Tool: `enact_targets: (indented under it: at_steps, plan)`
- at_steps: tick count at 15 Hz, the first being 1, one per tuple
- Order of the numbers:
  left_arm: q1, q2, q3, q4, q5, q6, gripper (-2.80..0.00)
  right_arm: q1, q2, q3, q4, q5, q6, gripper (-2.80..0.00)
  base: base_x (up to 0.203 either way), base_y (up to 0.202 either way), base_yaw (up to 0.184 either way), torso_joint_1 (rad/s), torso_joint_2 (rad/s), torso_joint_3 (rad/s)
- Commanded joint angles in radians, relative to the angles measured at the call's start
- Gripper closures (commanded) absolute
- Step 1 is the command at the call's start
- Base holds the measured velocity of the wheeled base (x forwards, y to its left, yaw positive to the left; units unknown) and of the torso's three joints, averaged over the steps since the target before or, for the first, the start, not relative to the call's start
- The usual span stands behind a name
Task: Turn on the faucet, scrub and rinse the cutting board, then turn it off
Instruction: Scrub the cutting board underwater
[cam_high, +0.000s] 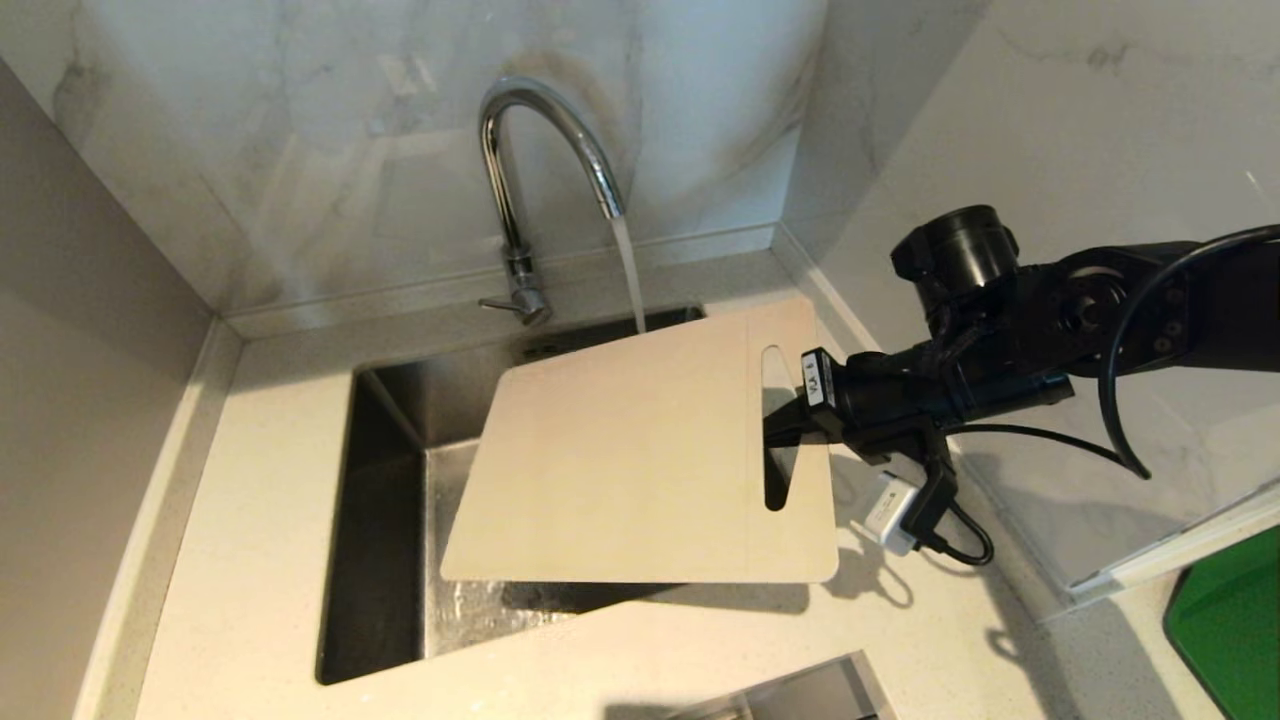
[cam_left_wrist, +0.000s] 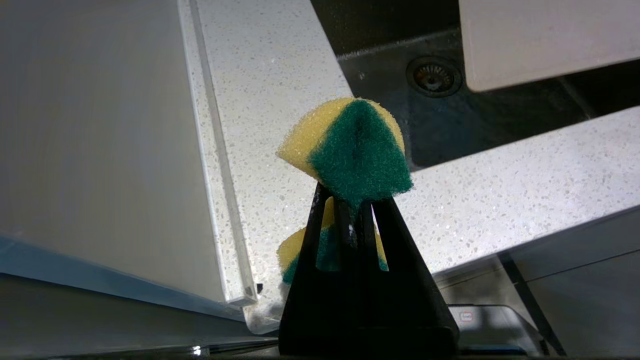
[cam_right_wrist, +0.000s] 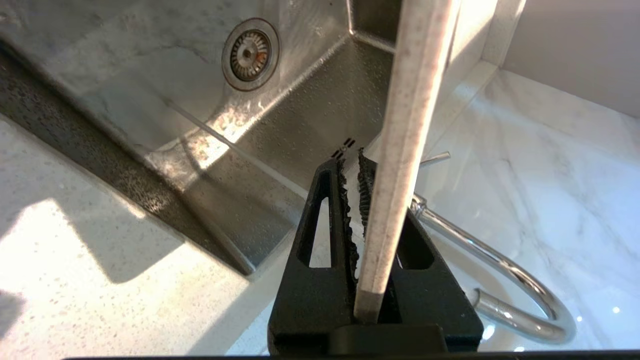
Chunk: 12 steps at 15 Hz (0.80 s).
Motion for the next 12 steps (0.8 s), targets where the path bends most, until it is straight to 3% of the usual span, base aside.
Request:
enact_targets:
  at_steps: [1,5,7,12]
  plan:
    - [0.0,0.011,-0.052,0.006,0.001,0.0,0.0,0.0,-0.009,0.001,0.003,0.004,-0.016,0.0,0.0,0.0,0.0,0.0,0.0,0.0]
    - [-0.008,0.241,-0.322,0.06,0.015,-0.028,0.0,0.0,-0.017,-0.002,0.004,0.004,-0.013,0.0,0.0,0.0,0.0,0.0,0.0,0.0]
    - [-0.027,0.36,-0.419,0.064,0.054,-0.03,0.0,0.0,-0.023,-0.002,0.004,0.005,-0.013,0.0,0.0,0.0,0.0,0.0,0.0,0.0]
    - [-0.049,0.575,-0.605,0.042,0.128,0.015,0.0,0.0,-0.023,-0.003,0.002,0.007,0.001,0.0,0.0,0.0,0.0,0.0,0.0,0.0]
